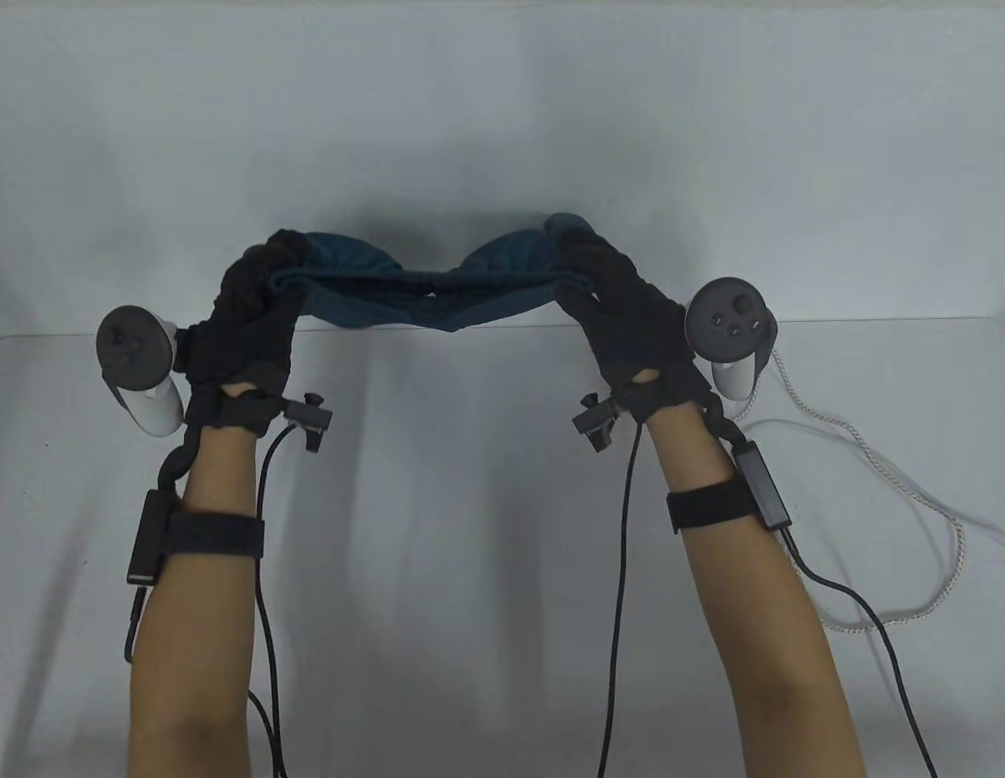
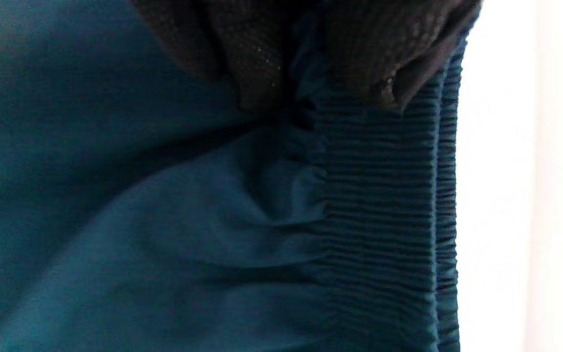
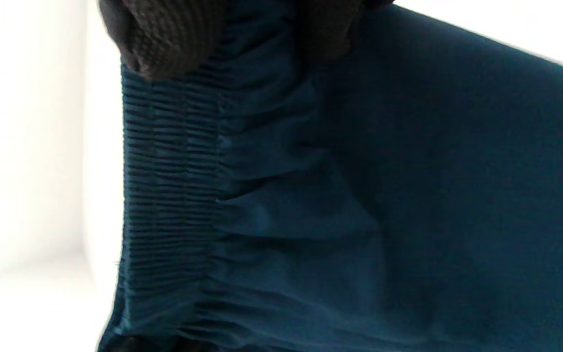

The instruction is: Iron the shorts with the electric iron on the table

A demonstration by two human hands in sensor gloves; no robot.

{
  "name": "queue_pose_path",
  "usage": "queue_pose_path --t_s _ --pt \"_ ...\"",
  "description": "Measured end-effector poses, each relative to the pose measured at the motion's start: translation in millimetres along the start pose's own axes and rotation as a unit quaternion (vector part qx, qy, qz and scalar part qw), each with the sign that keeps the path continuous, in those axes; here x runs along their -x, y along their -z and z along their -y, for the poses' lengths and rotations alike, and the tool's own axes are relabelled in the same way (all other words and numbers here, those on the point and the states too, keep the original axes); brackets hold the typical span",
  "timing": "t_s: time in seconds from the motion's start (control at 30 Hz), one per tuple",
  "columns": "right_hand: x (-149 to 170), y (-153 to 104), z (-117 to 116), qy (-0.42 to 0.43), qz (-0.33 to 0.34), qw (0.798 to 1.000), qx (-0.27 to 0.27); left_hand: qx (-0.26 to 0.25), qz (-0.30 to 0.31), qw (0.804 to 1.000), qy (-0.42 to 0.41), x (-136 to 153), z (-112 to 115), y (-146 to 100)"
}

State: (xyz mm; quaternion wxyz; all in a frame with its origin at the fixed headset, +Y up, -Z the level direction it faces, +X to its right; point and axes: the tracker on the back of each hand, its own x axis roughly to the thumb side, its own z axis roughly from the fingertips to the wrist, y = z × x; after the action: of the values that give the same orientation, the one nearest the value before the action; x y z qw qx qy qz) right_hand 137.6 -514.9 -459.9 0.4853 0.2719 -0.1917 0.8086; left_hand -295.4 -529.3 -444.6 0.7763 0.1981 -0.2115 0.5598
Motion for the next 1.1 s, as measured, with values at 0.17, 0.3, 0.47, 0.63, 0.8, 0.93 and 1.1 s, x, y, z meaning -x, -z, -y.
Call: queue_pose_path --t_s 0.17,0.3,0.47,0.63,0.8,0.93,1.1 --pt "33.7 -50.6 -24.7 -0.068 -0.056 0.989 -0.123 0.116 -0.096 0.987 0.06 43.3 9.0 -57.9" --pt "59.3 -97.7 -52.5 -0.106 -0.087 0.972 -0.192 0.212 -0.16 0.956 0.122 71.6 22.7 -100.8" --pt "75.9 -150.7 -87.2 -0.171 -0.102 0.927 -0.317 0.333 -0.209 0.894 0.216 91.0 40.8 -142.0" --pt "70.6 -190.6 -110.5 -0.245 -0.09 0.878 -0.401 0.441 -0.213 0.812 0.316 93.2 63.1 -177.3" --pt "54.0 -219.8 -133.4 -0.309 -0.03 0.82 -0.481 0.519 -0.187 0.73 0.403 86.6 85.6 -201.3" --pt "42.4 -232.2 -143.7 -0.336 -0.01 0.79 -0.514 0.551 -0.168 0.695 0.431 74.1 95.5 -209.7" --pt "34.4 -239.0 -148.2 -0.351 0.009 0.766 -0.539 0.575 -0.15 0.663 0.455 66.9 103.1 -223.8"
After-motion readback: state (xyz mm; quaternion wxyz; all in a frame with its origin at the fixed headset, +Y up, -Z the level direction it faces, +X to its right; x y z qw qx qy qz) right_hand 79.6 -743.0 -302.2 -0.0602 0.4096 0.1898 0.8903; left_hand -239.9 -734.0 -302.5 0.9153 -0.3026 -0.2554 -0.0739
